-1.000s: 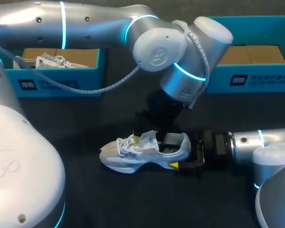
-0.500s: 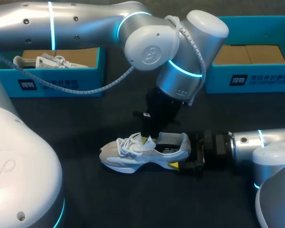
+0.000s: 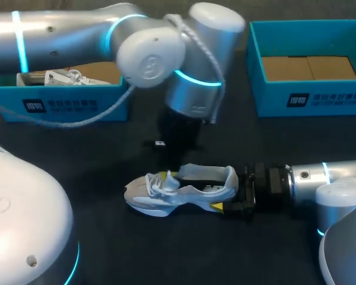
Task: Take the shoe out of the shoebox, open the shoe tongue, remove and reinsert the insole, then place the shoe into the shoebox
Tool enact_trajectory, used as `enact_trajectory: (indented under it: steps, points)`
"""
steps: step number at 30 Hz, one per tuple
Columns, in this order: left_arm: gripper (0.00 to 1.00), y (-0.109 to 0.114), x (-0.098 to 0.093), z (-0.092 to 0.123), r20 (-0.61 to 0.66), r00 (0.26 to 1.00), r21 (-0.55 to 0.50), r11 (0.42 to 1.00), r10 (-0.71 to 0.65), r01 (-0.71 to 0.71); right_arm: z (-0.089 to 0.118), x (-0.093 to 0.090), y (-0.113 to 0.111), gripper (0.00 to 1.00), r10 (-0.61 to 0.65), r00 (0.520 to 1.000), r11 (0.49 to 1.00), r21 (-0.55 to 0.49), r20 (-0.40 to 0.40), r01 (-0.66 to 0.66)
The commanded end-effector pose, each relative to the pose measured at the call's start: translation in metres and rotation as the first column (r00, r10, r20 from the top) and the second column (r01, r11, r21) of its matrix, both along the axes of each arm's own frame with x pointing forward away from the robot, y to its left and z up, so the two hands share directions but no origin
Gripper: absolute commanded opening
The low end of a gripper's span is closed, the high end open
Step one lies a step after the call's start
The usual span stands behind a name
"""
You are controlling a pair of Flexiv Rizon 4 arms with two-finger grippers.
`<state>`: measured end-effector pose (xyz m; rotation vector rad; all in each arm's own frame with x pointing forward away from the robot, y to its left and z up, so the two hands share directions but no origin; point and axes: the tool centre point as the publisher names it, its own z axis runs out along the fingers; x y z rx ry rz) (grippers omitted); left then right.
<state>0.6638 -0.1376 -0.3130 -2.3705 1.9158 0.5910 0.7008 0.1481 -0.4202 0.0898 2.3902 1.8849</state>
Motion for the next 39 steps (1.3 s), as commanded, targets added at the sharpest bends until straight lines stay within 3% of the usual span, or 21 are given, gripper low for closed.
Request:
enact_trajectory:
  steps: [1, 15, 23, 25, 27, 28, 29, 39]
  points:
    - [0.0, 0.039, -0.009, 0.0, 0.143, 0.81, -0.131, 0.822, 0.568, -0.554, 0.0, -0.001, 0.001, 0.0, -0.003, 1.0, 1.0, -0.003, 0.0, 0.003]
    - [0.0, 0.08, -0.01, -0.031, 0.018, 0.814, -0.207, 0.798, 0.581, -0.565, 0.0, -0.001, 0.001, 0.0, -0.003, 1.0, 1.0, -0.003, 0.0, 0.003]
    - [0.02, 0.082, -0.008, -0.042, 0.011, 0.819, -0.172, 0.808, 0.574, -0.564, 0.0, -0.001, 0.001, 0.0, -0.003, 1.0, 1.0, -0.003, 0.0, 0.003]
    - [0.39, 0.082, -0.009, -0.04, 0.012, 0.821, -0.17, 0.81, 0.571, -0.561, 0.0, -0.001, 0.001, 0.0, -0.003, 1.0, 1.0, -0.003, 0.0, 0.003]
    - [0.57, 0.081, -0.011, -0.036, 0.023, 0.829, -0.179, 0.818, 0.559, -0.547, 0.0, -0.001, 0.001, 0.0, -0.003, 1.0, 1.0, -0.003, 0.0, 0.003]
    - [0.92, 0.081, -0.013, -0.031, 0.036, 0.836, -0.185, 0.826, 0.548, -0.533, 0.0, -0.001, 0.001, 0.0, -0.003, 1.0, 1.0, -0.003, 0.0, 0.003]
    - [1.0, 0.08, -0.015, -0.027, 0.05, 0.839, -0.192, 0.83, 0.542, -0.524, 0.0, -0.001, 0.001, 0.0, -0.003, 1.0, 1.0, -0.003, 0.0, 0.003]
    - [1.0, 0.074, -0.031, 0.022, 0.168, 0.875, -0.262, 0.877, 0.453, -0.403, 0.0, -0.001, 0.001, 0.0, -0.003, 1.0, 1.0, -0.003, 0.0, 0.003]
